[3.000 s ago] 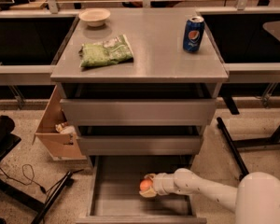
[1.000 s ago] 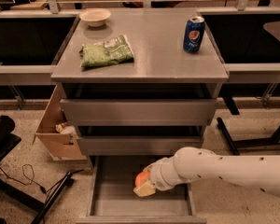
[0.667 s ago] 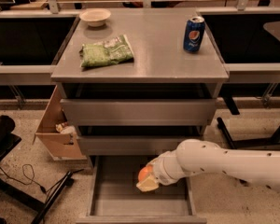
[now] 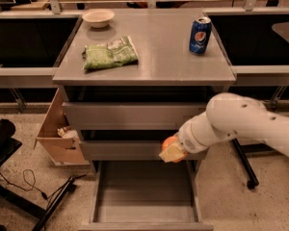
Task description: Pick orange from bottom drawer and place on counter
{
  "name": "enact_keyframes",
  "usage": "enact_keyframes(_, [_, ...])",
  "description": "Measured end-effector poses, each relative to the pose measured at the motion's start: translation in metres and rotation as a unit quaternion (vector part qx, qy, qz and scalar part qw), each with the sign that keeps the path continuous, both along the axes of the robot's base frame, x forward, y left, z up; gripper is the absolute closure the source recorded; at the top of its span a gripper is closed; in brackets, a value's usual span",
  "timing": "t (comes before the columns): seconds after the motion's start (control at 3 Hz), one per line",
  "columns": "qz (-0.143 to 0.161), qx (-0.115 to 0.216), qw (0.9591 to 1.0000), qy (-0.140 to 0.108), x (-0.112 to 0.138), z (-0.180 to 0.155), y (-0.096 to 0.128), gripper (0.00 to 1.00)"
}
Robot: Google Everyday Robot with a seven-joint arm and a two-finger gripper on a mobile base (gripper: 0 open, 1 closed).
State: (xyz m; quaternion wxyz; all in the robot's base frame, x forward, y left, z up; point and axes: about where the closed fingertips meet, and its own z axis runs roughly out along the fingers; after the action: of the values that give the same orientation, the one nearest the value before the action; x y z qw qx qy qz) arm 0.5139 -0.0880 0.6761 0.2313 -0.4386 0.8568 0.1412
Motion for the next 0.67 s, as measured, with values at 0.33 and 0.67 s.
enact_keyframes(0.33, [-0.020, -0.013, 0.9997, 0.003, 0.032, 0.060, -0.023, 1.00])
enact_keyframes(0.67, [-0.027, -0.004, 0.9995, -0.019, 0.079, 0.113, -0.033, 1.00])
